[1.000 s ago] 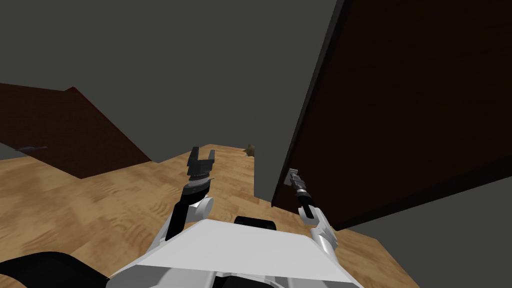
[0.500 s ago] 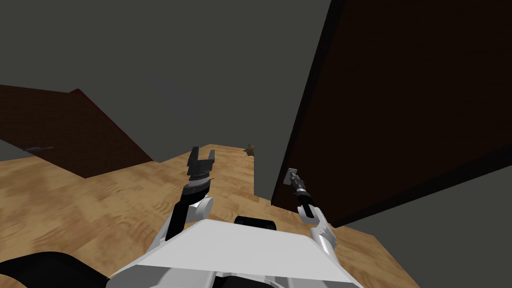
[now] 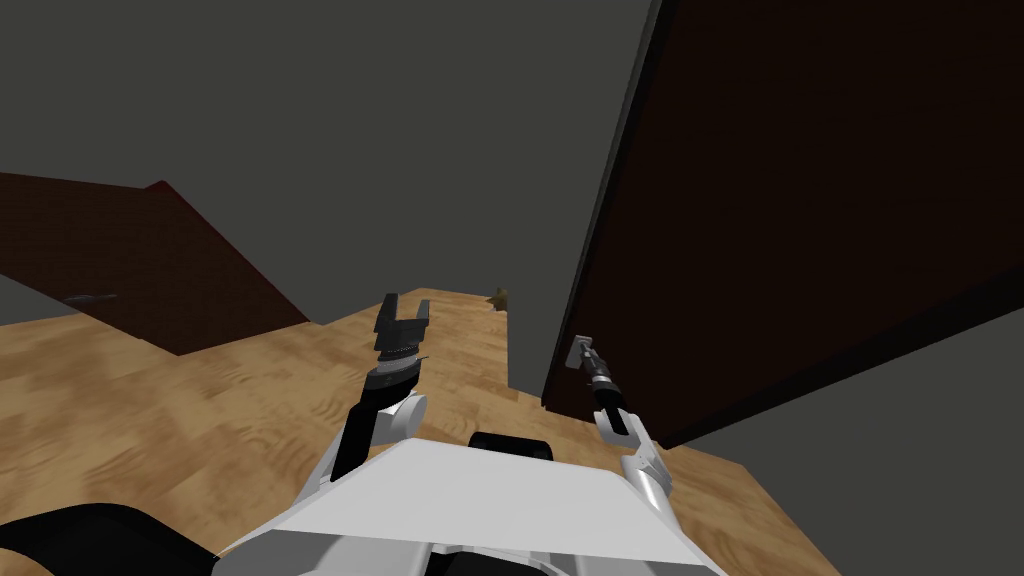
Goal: Pull the door open
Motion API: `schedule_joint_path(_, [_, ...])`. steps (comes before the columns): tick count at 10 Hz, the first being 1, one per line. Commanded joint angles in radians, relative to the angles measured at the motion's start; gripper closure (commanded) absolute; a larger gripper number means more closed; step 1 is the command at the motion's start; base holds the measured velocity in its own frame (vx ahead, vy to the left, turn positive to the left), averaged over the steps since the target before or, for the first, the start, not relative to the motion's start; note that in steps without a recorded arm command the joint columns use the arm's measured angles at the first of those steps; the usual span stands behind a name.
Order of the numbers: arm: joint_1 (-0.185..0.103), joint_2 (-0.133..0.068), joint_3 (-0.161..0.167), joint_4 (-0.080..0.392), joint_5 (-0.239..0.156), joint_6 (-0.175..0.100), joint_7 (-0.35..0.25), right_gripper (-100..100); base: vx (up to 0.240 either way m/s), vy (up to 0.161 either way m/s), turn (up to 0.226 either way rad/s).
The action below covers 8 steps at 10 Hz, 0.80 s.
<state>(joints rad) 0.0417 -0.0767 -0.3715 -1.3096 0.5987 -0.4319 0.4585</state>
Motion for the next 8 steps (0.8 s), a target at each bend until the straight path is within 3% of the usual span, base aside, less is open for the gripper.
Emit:
schedule_joint_path(1, [-0.003,-0.005,0.02,-0.004,-0.037,-0.005,-0.045,100,-0.039,-0.01,0.003])
schedule_joint_path(2, [0.0,-0.011,0.036,-0.007,-0.071,-0.003,-0.074,100,-0.052,-0.016,0.001])
schedule_joint_path(3, [0.0,-0.011,0.036,-0.007,-0.073,-0.003,-0.084,100,-0.038,-0.017,0.0])
schedule_joint_path(5, [0.004,-0.023,0.069,-0.015,-0.141,0.0,-0.146,100,-0.055,-0.013,0.007])
schedule_joint_path(6, [0.004,-0.023,0.069,-0.015,-0.145,0.0,-0.162,100,-0.044,-0.018,-0.001])
schedule_joint_path(7, [0.007,-0.029,0.087,-0.018,-0.183,0.002,-0.195,100,-0.046,-0.018,-0.002])
schedule_joint_path(8, [0.007,-0.029,0.087,-0.018,-0.183,0.002,-0.202,100,-0.033,-0.011,0.009])
